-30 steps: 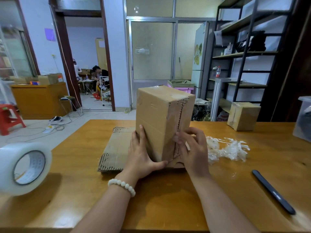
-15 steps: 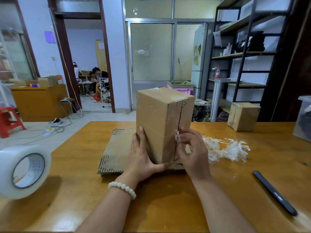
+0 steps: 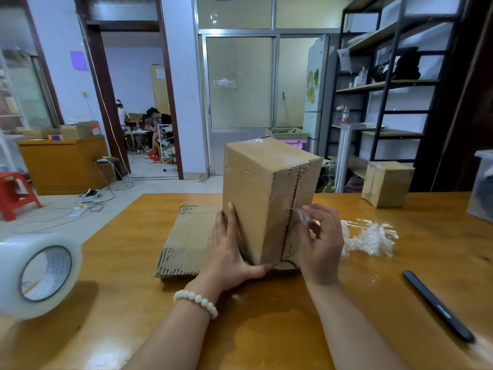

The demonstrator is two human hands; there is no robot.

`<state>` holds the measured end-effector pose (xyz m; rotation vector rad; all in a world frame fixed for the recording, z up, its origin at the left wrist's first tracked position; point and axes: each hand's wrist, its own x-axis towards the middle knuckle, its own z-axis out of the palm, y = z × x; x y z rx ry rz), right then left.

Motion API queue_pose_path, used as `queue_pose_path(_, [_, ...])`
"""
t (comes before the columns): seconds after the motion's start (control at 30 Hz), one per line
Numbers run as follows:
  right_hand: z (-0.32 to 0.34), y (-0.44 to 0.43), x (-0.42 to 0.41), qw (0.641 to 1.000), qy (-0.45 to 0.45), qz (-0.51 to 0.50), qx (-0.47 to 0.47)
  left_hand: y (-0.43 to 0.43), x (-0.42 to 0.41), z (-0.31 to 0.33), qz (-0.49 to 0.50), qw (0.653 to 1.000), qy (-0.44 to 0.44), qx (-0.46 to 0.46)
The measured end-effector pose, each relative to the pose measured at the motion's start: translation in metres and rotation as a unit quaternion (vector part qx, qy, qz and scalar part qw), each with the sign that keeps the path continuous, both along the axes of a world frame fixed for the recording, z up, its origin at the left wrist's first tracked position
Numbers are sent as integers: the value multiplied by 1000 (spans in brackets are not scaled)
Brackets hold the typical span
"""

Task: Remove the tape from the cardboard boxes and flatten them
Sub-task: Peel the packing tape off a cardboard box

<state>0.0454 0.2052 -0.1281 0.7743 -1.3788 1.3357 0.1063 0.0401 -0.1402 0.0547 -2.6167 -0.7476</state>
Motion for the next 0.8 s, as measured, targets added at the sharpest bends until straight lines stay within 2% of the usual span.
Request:
queue_pose_path(0.23, [-5, 0, 2, 991, 31, -28, 129, -2, -2, -1, 7, 1000, 15, 15])
queue_pose_path(0.5, [-4, 4, -7, 990, 38, -84, 110, -3, -1, -1, 0, 1000, 0, 1])
queue_pose_path(0.6, [-3, 1, -4, 996, -5, -34, 79, -2, 1, 0, -5, 1000, 3, 0])
queue_pose_path(0.7, [0, 2, 2, 999, -46, 18, 7, -2, 1, -1, -10, 1000, 4, -6])
queue_pose_path(0.8, [2, 2, 5, 998, -42, 50, -10, -3, 0, -1, -11, 1000, 6, -8])
